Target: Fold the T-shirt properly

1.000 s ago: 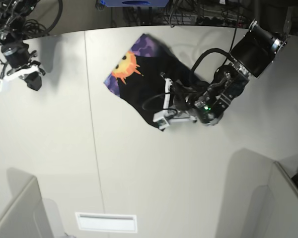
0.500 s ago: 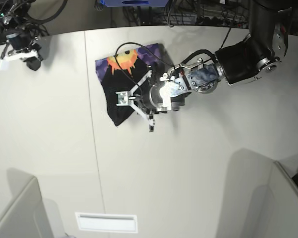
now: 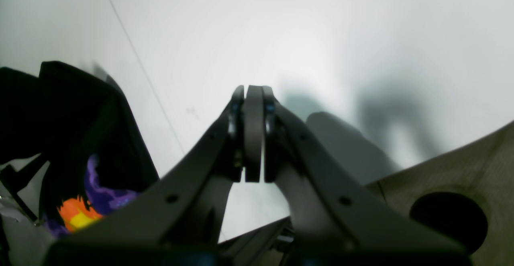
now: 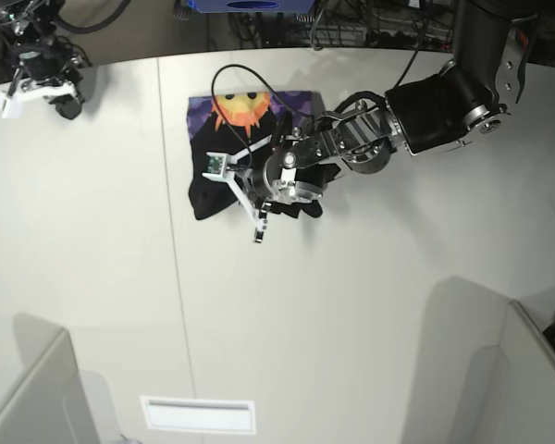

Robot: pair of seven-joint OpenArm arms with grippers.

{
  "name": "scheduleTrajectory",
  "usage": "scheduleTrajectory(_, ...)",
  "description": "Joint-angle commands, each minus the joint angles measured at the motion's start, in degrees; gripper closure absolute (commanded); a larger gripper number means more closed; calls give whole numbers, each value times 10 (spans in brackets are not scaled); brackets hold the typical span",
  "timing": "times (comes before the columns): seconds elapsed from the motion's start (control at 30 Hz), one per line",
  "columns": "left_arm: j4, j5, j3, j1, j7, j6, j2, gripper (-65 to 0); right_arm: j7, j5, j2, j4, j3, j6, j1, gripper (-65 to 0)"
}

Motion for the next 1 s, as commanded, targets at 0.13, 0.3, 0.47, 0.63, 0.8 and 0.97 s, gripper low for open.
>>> scheduleTrajectory(0.13, 1, -5, 3, 8, 9, -15, -1, 0, 14, 11, 7, 9, 0, 3, 5, 0)
scheduleTrajectory(0.3, 2, -4, 2, 3, 13, -15, -1, -56, 12, 11, 8, 9, -1, 3, 10, 0)
scheduleTrajectory(0.47, 3, -10, 0, -8, 13, -15, -2, -441, 11, 11, 8, 9, -1, 3, 15, 0)
scheduleTrajectory(0.63, 45, -4, -3, -18, 13, -15, -5, -650, 10, 11, 8, 9, -2, 3, 13, 0)
scheduleTrajectory(0.8, 89, -5, -11, -42, 45, -15, -6, -650, 10, 11, 8, 9, -2, 3, 11, 0)
scheduleTrajectory(0.97, 113, -4, -87, -46, 67, -15, -6, -650, 10, 10, 8, 9, -2, 3, 10, 0)
